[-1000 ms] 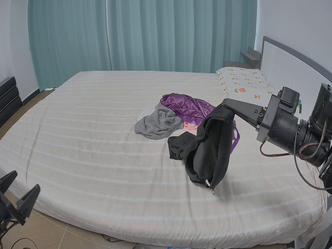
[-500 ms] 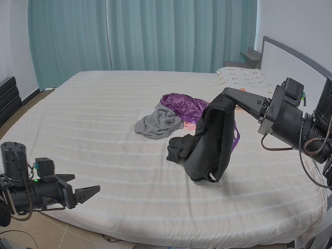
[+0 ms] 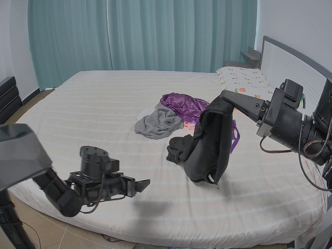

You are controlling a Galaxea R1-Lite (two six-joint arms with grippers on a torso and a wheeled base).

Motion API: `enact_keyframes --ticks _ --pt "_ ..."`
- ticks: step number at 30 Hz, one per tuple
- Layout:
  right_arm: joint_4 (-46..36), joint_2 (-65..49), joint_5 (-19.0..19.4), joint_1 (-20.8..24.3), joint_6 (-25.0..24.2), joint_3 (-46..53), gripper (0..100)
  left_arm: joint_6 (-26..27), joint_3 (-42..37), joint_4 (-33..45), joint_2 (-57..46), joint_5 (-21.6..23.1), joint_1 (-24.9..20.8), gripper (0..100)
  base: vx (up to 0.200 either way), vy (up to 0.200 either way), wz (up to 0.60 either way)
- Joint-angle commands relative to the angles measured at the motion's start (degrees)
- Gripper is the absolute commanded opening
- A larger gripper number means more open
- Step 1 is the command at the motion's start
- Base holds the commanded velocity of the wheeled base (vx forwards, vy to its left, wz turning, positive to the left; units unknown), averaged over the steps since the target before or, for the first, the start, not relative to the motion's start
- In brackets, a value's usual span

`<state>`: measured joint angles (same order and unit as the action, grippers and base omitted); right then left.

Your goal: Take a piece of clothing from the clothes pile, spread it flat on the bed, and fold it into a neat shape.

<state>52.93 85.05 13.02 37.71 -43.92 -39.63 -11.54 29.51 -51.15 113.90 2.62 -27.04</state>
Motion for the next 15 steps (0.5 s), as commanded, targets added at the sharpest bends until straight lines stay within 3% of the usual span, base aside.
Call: enact_keyframes --ticks 1,7,15 --pt "0.07 0.38 -0.28 0.26 0.24 0.26 0 -3.48 12.15 -5.27 18.55 -3.15 -5.83 100 0.000 0.000 0.00" --pt "0.07 -1.47 -0.45 0.97 0.24 0.26 0 -8.32 23.92 -6.07 25.85 -5.61 -5.74 100 0.000 0.000 0.00" --pt "0.07 -1.73 -0.54 1.05 0.33 0.96 0 -8.23 34.91 -5.54 32.00 -5.87 -5.39 100 0.000 0.000 0.00"
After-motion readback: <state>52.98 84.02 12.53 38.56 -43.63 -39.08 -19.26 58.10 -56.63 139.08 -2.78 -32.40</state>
